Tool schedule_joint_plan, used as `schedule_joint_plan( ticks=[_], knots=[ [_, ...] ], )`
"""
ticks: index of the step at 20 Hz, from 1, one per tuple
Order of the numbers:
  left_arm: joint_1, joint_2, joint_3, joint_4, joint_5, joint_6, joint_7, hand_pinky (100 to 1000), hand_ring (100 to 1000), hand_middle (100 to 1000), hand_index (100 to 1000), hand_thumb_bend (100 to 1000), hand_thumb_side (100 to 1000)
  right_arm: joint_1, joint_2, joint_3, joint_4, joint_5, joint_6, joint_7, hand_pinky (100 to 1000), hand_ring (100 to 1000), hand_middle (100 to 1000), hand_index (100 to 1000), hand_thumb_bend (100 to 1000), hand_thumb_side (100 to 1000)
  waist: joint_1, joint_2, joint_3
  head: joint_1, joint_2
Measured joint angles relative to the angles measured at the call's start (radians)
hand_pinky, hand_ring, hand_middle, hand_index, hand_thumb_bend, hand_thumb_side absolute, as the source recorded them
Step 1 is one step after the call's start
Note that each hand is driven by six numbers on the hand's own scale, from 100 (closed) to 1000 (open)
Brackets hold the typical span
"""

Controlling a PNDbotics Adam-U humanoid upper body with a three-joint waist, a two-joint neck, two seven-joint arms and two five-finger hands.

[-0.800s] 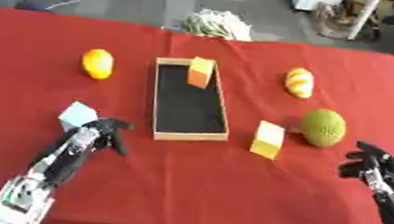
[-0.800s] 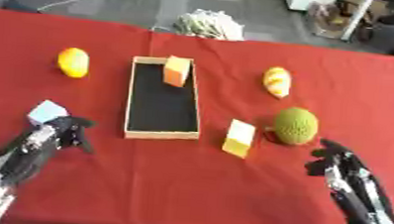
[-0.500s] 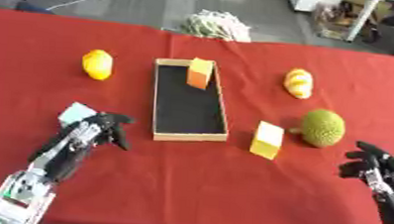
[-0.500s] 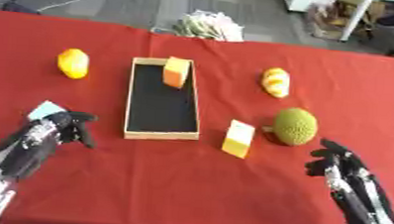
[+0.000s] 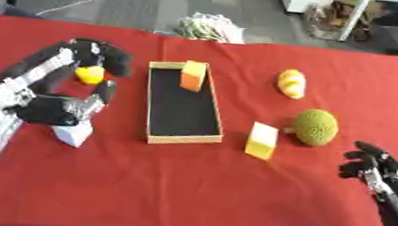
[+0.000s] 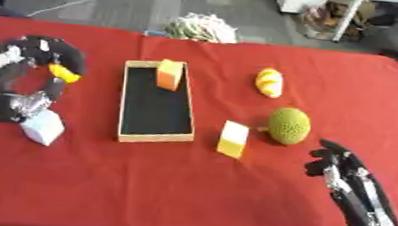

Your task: Pick up objects on the table and place them in the box.

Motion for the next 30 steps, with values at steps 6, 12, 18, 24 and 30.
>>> schedule_joint_plan(
  ticks=[6, 12, 18, 24, 30],
  knots=[
    [-0.157, 0.105, -0.143, 0.203, -0.368, -0.166, -0.080, 826, 774, 795, 891, 366, 441, 0.000, -0.007, 0.005, 0.003, 0.000, 0.001, 0.003, 593, 611, 651, 833, 100, 529, 0.005, -0.004, -0.011, 0.000, 0.000],
    [-0.189, 0.073, -0.176, 0.412, -0.650, -0.222, -0.035, 826, 777, 803, 902, 450, 538, 0.000, -0.008, 0.006, 0.005, 0.000, 0.001, 0.007, 593, 611, 651, 833, 100, 523, 0.005, -0.004, -0.006, -0.009, 0.000],
    [-0.173, 0.027, -0.170, 0.558, -0.815, -0.262, 0.012, 821, 773, 803, 908, 441, 572, 0.000, -0.008, 0.006, 0.005, 0.000, 0.000, 0.007, 593, 611, 651, 833, 100, 520, 0.005, -0.004, -0.004, -0.014, 0.000],
    [-0.173, 0.005, -0.142, 0.619, -0.881, -0.279, 0.053, 819, 770, 801, 907, 432, 590, 0.000, -0.008, 0.006, 0.005, 0.000, 0.000, 0.008, 594, 611, 652, 833, 100, 519, 0.005, -0.010, -0.005, -0.016, 0.000],
    [-0.161, 0.002, -0.137, 0.635, -0.878, -0.299, 0.047, 815, 764, 793, 904, 367, 581, 0.001, -0.008, 0.006, 0.006, 0.000, -0.001, 0.008, 594, 612, 652, 833, 100, 520, 0.005, -0.010, -0.007, -0.017, 0.000]
  ],
)
